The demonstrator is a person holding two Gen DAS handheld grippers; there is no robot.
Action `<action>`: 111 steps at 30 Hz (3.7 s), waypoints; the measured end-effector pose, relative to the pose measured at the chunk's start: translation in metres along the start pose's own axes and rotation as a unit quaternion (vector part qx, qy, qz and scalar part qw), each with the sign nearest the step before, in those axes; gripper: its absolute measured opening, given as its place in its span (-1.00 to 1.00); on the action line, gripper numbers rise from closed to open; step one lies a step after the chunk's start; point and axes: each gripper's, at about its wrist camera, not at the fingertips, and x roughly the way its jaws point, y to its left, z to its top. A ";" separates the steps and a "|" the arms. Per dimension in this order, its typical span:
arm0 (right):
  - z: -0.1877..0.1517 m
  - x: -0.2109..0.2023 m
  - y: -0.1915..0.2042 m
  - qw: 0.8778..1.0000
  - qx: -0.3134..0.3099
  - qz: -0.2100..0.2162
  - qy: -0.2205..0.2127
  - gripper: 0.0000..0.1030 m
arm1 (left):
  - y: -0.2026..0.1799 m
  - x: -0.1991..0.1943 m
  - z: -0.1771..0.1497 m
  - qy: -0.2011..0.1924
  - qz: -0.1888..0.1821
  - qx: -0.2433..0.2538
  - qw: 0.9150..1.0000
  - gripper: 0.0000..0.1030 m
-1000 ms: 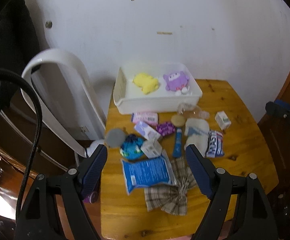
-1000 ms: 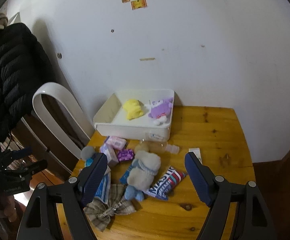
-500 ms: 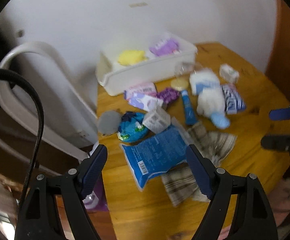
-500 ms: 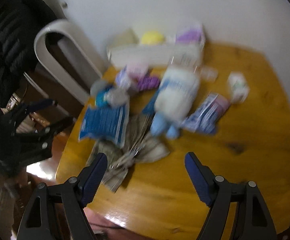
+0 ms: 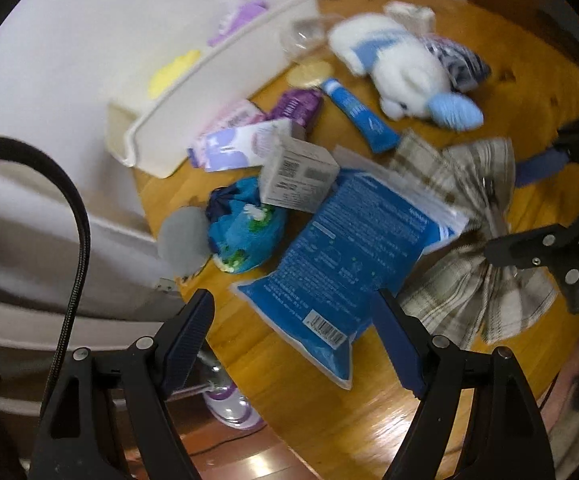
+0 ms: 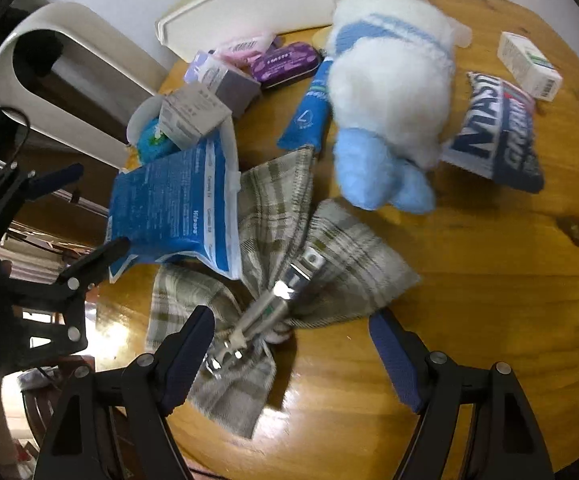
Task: Organize objects
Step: 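Grasp the blue ice pack with the left gripper while the right grasps the plaid bow, then lift the ice pack and plaid bow toward the white tray with both grippers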
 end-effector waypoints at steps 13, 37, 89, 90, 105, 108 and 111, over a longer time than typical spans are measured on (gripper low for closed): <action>-0.031 0.011 0.033 0.983 -0.140 -0.114 -0.034 0.03 | -0.013 0.027 0.012 0.052 -0.012 0.083 0.995 0.61; -0.051 -0.015 -0.025 0.992 -0.079 -0.088 -0.038 -0.40 | -0.050 -0.005 -0.001 0.027 0.063 0.015 0.998 0.17; 0.030 -0.216 -0.047 0.955 -0.063 -0.105 -0.271 -0.42 | 0.081 -0.177 0.083 -0.120 0.025 -0.342 0.932 0.09; 0.042 -0.224 -0.044 0.953 -0.067 -0.106 -0.275 -0.42 | 0.087 -0.181 0.088 -0.124 0.028 -0.343 0.931 0.09; 0.195 -0.249 -0.011 0.940 -0.072 -0.082 -0.322 -0.40 | 0.173 -0.168 0.187 -0.149 0.099 -0.373 0.910 0.09; 0.220 -0.226 -0.009 0.946 -0.070 -0.075 -0.307 -0.39 | 0.186 -0.143 0.195 -0.123 0.107 -0.387 0.907 0.09; 0.240 -0.196 -0.010 0.955 -0.072 -0.067 -0.279 -0.39 | 0.198 -0.107 0.199 -0.091 0.112 -0.398 0.906 0.09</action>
